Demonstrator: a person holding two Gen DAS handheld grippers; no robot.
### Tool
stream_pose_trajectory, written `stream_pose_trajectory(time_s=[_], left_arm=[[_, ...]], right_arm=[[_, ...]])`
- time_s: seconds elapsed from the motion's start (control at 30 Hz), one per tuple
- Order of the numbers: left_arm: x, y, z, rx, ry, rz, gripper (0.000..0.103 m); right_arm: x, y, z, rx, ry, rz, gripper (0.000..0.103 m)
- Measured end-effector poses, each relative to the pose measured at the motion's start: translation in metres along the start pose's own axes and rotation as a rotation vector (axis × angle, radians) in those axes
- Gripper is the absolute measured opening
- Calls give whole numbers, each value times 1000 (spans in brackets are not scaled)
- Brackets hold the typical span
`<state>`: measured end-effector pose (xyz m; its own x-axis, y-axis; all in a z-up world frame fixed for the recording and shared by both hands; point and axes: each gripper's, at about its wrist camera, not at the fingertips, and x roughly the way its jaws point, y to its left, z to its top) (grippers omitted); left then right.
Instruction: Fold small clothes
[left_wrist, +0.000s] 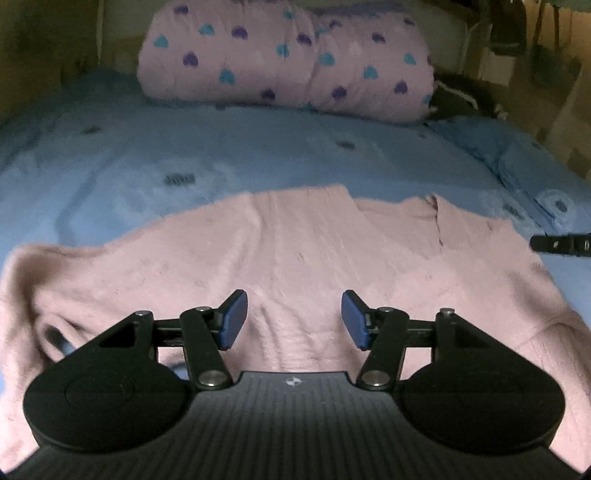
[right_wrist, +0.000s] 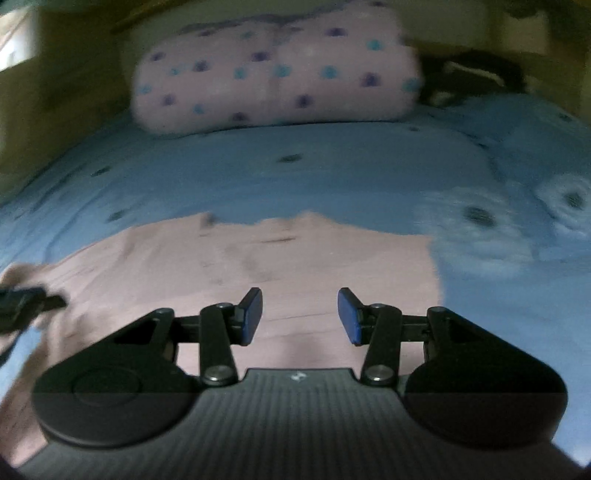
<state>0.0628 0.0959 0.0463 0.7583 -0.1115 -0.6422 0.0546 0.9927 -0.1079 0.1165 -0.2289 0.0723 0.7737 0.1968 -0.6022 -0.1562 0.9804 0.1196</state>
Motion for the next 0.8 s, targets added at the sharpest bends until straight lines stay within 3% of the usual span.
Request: stream_pose_trajectory(time_s=[0.1, 0.2, 0.5, 0.57, 0.63, 0.67, 0.7, 0.73, 0.8], left_arm=[[18, -3, -4, -13, 52, 45, 62], [27, -2, -5, -22, 64, 36, 62], [36, -15, -10, 43, 53, 57, 61], [36, -19, -12, 57, 38, 60, 51], [34, -22, -10, 55, 18, 50, 31], [32, -24, -9, 53, 9, 51, 28], [30, -26, -9, 59, -10, 62, 26], [28, -29, -8, 72, -34, 75, 25], [24, -32, -4, 95, -87, 109, 25]], right_arm=[[16, -30, 2, 54, 2, -67, 47], [28, -58, 0, 104, 19, -109, 47], [67, -78, -2, 134, 64, -80, 48], [77, -78, -3, 133, 80, -63, 51], [84, -79, -5, 138, 68, -51, 57], [84, -79, -6, 143, 54, -52, 57], [85, -79, -6, 147, 45, -49, 48], [85, -77, -6, 141, 36, -40, 22], [79, -73, -5, 103, 1, -6, 18]])
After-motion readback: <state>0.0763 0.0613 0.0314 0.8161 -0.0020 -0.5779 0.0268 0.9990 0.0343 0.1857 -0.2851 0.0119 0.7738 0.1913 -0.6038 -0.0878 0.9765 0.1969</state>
